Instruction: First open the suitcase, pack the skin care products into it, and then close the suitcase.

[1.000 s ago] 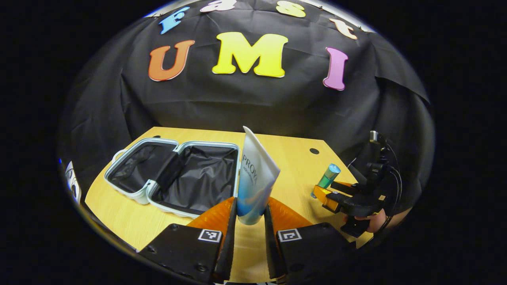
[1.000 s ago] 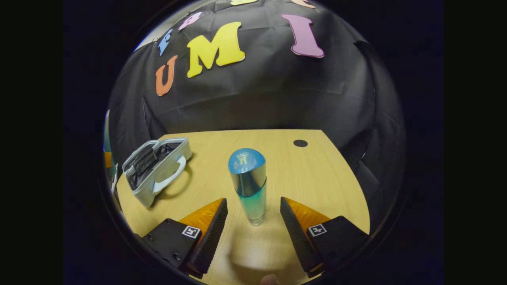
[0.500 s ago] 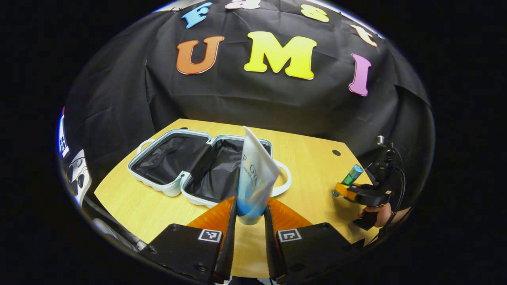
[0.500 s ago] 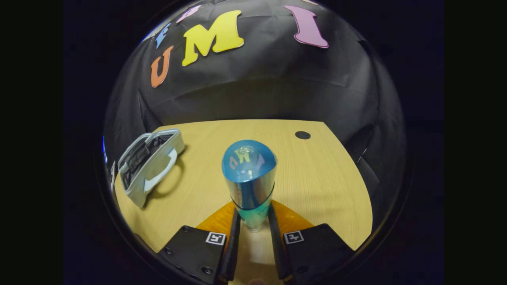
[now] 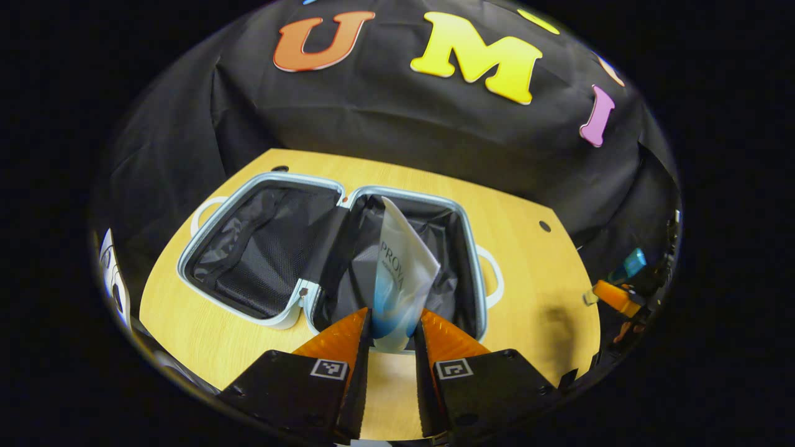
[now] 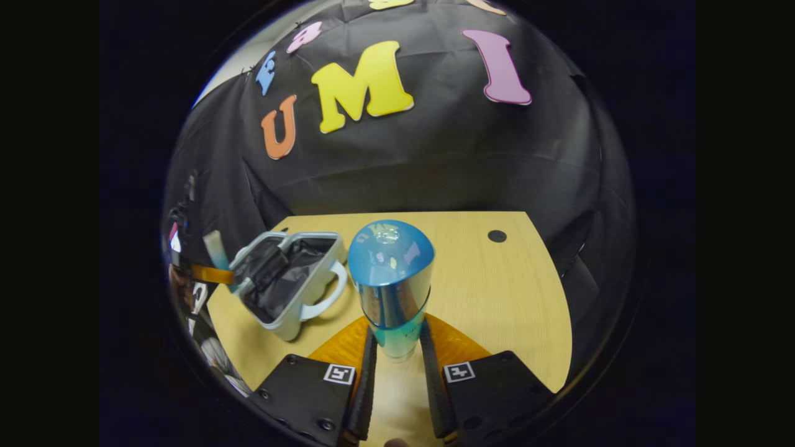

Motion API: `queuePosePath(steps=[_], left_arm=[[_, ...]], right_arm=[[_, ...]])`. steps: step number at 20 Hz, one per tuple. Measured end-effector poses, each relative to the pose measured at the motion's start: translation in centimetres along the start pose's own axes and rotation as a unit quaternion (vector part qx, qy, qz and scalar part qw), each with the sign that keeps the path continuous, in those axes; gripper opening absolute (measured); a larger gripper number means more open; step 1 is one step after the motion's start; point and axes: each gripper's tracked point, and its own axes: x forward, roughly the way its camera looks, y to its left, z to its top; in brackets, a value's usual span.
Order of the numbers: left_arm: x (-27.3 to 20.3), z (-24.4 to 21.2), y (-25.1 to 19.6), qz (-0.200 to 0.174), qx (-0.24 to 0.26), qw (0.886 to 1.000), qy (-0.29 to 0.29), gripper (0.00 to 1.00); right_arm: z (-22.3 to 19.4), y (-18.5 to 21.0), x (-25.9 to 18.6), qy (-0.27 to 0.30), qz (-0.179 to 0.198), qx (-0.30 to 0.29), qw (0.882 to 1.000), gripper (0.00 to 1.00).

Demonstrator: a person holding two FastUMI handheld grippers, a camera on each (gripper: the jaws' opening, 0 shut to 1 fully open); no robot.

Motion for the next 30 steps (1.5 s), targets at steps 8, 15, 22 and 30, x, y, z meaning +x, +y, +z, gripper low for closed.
queuePosePath(steps=[8,15,22,30], left_arm=[[8.8,-2.6,2.2,-0.04,-0.019,0.979,0.199,0.36],[11.3,-3.0,2.8,-0.002,0.019,0.954,0.298,0.36],[12.2,-3.1,2.7,0.045,0.054,0.94,0.333,0.36],[12.3,-3.6,2.0,0.071,0.057,0.938,0.335,0.43]], right_arm=[[0.1,3.4,-6.8,-0.012,0.002,0.051,0.999,0.35],[0.6,2.6,-9.2,-0.026,-0.012,0.077,0.997,0.35],[0.8,-0.5,-11.3,-0.048,-0.042,0.096,0.993,0.35],[0.9,-0.1,-11.5,-0.041,-0.032,0.083,0.995,0.35]])
